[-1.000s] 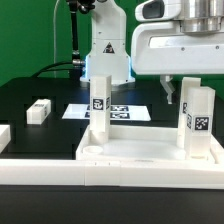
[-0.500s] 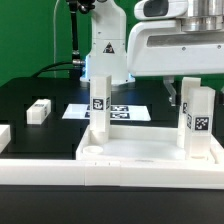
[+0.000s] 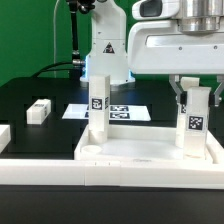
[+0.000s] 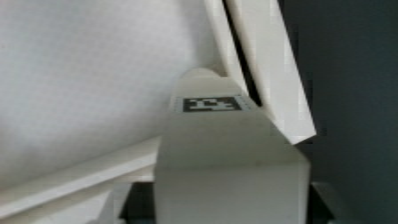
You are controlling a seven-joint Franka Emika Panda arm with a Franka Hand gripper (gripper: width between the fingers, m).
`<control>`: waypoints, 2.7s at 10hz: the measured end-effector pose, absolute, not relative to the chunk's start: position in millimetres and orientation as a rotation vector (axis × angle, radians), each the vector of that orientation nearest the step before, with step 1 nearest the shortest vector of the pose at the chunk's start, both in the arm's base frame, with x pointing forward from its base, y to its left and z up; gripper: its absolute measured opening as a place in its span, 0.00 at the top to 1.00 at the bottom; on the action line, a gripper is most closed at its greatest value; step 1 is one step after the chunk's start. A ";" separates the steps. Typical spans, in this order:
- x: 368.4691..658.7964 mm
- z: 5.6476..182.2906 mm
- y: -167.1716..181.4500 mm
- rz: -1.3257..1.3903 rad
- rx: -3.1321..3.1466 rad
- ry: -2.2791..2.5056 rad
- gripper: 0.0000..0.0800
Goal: Assemble desk
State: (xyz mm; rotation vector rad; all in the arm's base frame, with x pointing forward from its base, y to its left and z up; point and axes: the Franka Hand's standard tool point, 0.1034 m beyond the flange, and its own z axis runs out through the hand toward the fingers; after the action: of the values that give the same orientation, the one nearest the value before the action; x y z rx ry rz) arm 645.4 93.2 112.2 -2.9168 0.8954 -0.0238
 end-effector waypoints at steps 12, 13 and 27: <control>643.2 106.7 95.6 0.005 -2.360 1.949 0.42; 643.1 104.2 96.9 0.000 -2.535 1.737 0.24; 647.3 120.2 95.1 -0.122 -3.081 0.216 0.57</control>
Offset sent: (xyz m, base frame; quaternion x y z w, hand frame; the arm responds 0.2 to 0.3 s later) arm 0.0170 0.0142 0.0093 0.0525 -0.0421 0.3720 0.9258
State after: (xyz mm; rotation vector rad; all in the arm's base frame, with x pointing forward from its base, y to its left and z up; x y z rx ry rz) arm 647.3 95.1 120.2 -3.0810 0.2160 -0.1220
